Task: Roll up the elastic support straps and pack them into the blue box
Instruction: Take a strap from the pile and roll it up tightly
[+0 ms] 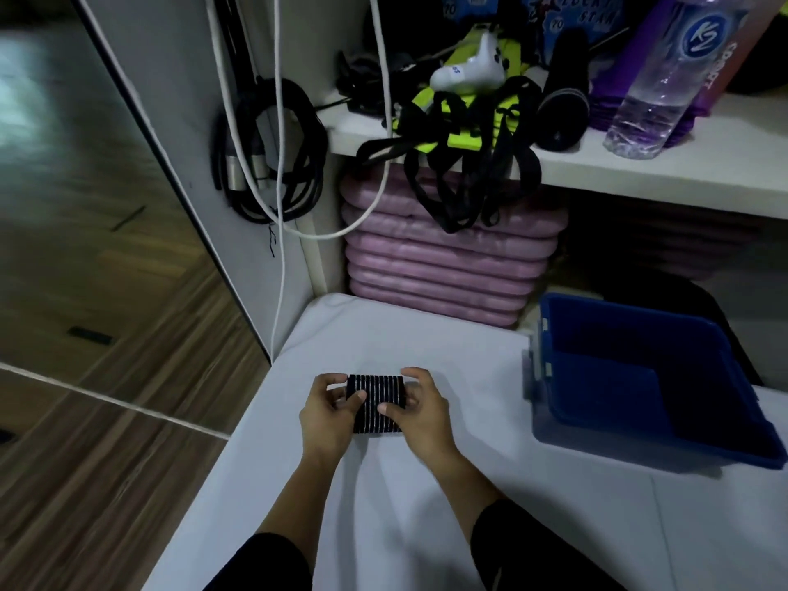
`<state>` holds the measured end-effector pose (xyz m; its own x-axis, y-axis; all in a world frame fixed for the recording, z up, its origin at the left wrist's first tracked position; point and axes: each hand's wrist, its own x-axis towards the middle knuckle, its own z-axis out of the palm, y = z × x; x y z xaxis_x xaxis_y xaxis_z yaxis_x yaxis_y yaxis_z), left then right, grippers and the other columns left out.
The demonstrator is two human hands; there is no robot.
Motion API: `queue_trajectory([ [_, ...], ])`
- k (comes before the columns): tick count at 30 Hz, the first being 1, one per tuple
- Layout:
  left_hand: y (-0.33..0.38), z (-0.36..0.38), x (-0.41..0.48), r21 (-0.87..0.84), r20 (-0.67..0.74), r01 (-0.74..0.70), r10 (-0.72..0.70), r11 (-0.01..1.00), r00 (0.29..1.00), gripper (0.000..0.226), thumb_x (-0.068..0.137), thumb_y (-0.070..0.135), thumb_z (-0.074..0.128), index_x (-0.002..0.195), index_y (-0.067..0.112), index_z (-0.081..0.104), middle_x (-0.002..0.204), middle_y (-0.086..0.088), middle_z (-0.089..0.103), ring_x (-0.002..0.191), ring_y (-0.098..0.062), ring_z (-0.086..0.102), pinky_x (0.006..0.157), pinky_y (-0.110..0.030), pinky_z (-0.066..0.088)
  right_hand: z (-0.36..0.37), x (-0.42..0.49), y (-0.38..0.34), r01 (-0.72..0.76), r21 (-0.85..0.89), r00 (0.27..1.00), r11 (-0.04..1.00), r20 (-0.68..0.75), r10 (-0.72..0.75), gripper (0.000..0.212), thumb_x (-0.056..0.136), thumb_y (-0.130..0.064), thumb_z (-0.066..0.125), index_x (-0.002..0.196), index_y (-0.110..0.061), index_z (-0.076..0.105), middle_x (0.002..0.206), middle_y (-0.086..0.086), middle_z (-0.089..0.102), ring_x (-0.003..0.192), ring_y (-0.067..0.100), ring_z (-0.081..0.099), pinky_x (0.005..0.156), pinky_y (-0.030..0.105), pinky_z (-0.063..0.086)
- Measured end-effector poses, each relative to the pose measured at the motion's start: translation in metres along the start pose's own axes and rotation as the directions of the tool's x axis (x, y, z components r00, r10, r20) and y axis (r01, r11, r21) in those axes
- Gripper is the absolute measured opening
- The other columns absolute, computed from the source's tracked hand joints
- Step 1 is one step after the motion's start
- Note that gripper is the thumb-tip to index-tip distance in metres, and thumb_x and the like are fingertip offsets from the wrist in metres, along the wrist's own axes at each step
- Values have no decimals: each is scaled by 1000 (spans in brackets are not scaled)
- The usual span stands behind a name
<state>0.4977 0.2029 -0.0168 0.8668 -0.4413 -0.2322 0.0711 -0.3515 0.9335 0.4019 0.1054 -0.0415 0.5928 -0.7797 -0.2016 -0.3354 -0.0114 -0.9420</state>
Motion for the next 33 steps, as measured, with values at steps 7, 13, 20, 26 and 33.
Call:
queue_trajectory([
  [7, 0, -14, 68, 112, -28, 3, 0, 994, 1000, 23, 83, 16, 67, 103, 18, 56, 93, -4, 67, 81, -20, 65, 73, -31, 53, 52, 50, -2, -43, -32, 998, 999, -53, 42, 46, 71, -18, 80, 103, -24, 47, 103, 3, 68, 85, 13, 67, 74, 23, 56],
  [13, -15, -11, 83, 265, -46, -44, 59, 963, 997, 25, 87, 19, 61, 112, 15, 61, 101, -8, 70, 89, -21, 64, 76, -22, 43, 66, 66, 6, -16, -147, 998, 989, -63, 6, 51, 70, -35, 79, 112, -21, 54, 105, 1, 69, 88, 15, 67, 83, 35, 56],
  [20, -19, -12, 76, 333, -7, -89, 96, 939, 995, 39, 88, 26, 61, 124, 12, 56, 112, -10, 66, 105, -25, 60, 86, -23, 41, 61, 59, 5, 10, -197, 999, 980, -44, -19, 62, 78, -42, 70, 131, -19, 47, 122, 3, 60, 106, 22, 61, 93, 40, 50],
  [26, -10, -14, 45, 487, -70, -161, 222, 858, 972, 30, 90, 25, 56, 118, 15, 59, 117, -13, 54, 113, -29, 42, 93, -37, 38, 30, 29, -1, 99, -296, 994, 950, -22, -111, 46, 89, -35, 59, 130, -18, 47, 125, 4, 56, 117, 21, 53, 99, 38, 45],
  [33, -5, 8, -35, 497, 202, -389, 332, 776, 921, 23, 82, 8, 59, 102, 15, 68, 108, -8, 63, 99, -27, 53, 82, -26, 41, -50, -54, 19, 164, -536, 973, 828, -49, -225, 41, 92, -44, 48, 128, -24, 51, 128, -5, 55, 118, 16, 49, 101, 30, 44],
])
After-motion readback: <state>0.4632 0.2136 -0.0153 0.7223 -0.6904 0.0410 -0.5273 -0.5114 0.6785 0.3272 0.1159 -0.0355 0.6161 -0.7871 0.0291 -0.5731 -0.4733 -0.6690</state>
